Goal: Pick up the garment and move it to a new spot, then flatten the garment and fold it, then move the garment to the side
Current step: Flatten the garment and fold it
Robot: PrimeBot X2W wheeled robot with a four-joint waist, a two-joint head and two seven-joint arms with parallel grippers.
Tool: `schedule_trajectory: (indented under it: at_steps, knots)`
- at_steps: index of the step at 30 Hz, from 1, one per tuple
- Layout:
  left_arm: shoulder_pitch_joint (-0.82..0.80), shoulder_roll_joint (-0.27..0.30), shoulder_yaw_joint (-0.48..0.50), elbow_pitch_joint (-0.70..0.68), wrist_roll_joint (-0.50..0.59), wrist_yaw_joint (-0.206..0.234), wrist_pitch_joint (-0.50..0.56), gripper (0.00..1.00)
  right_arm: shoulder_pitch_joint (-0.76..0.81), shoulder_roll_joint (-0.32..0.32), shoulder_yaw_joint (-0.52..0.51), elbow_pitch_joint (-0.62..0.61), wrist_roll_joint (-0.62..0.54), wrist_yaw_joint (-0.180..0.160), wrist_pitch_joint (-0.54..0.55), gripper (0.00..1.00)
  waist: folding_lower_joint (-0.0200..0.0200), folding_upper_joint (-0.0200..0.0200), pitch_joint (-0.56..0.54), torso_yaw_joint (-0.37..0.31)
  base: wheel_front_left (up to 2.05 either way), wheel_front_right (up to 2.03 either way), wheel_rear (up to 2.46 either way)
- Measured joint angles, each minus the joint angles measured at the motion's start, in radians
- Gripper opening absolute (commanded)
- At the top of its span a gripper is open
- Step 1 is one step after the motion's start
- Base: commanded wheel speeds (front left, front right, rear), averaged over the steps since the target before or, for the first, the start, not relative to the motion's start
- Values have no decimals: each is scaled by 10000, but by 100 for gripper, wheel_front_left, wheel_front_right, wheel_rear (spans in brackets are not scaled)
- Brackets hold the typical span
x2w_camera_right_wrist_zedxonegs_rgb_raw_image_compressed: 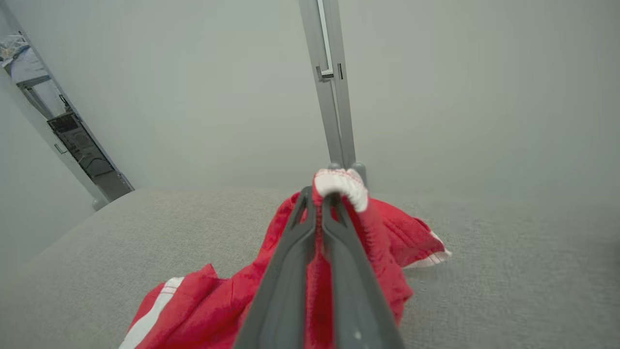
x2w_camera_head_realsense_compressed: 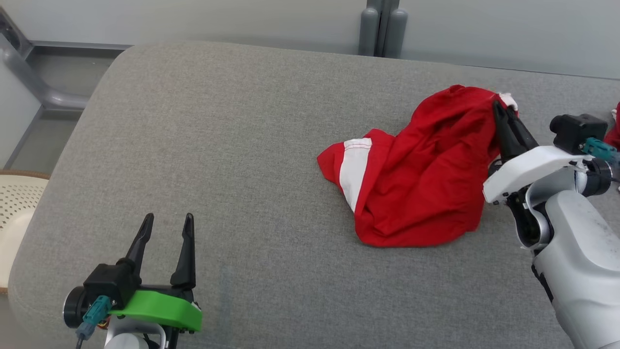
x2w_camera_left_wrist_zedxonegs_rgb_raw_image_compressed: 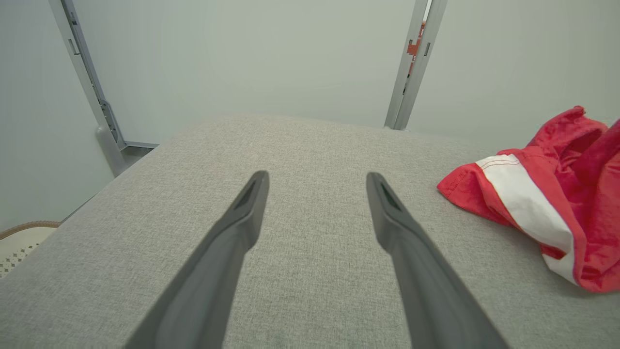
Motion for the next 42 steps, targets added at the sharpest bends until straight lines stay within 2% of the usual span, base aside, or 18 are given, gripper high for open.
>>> schedule_trajectory:
  at_steps: [1,2,6,11,22,25,31,40,41,42]
  knots:
    - [1,0,-6,19,0,0,0,100,-89,-61,44,347,-35,0,33,84,0,0,5,24,0,0,0]
    - [0,-2,-17,23,-2,0,0,100,-134,-77,61,552,-61,0,8,100,0,1,6,43,0,0,0]
    - [12,-8,27,44,-15,0,0,100,-187,65,270,1193,6,0,-224,100,0,0,-43,41,0,0,0]
    - [89,0,115,63,-15,0,0,100,285,73,742,1108,44,0,-564,100,0,0,-170,-161,0,0,0]
    - [230,36,255,-88,13,0,0,100,3488,-221,874,-1187,213,0,-725,100,0,0,-431,-691,0,0,0]
    - [240,33,247,-113,17,0,0,100,3970,-150,892,-1469,301,0,-665,100,0,0,-368,-767,0,0,0]
    - [198,33,173,-132,17,0,0,100,3977,-13,895,-1542,424,0,-360,100,0,1,-161,-771,0,0,0]
    - [75,86,136,-109,15,0,0,100,2922,113,1423,-65,426,0,127,100,0,0,13,-477,0,0,0]
    - [75,90,130,-104,15,0,0,100,2812,153,1488,142,531,0,161,74,0,0,30,-451,0,0,0]
    - [71,88,125,-100,13,0,0,100,2702,169,1586,328,627,0,174,15,0,0,43,-424,0,0,0]
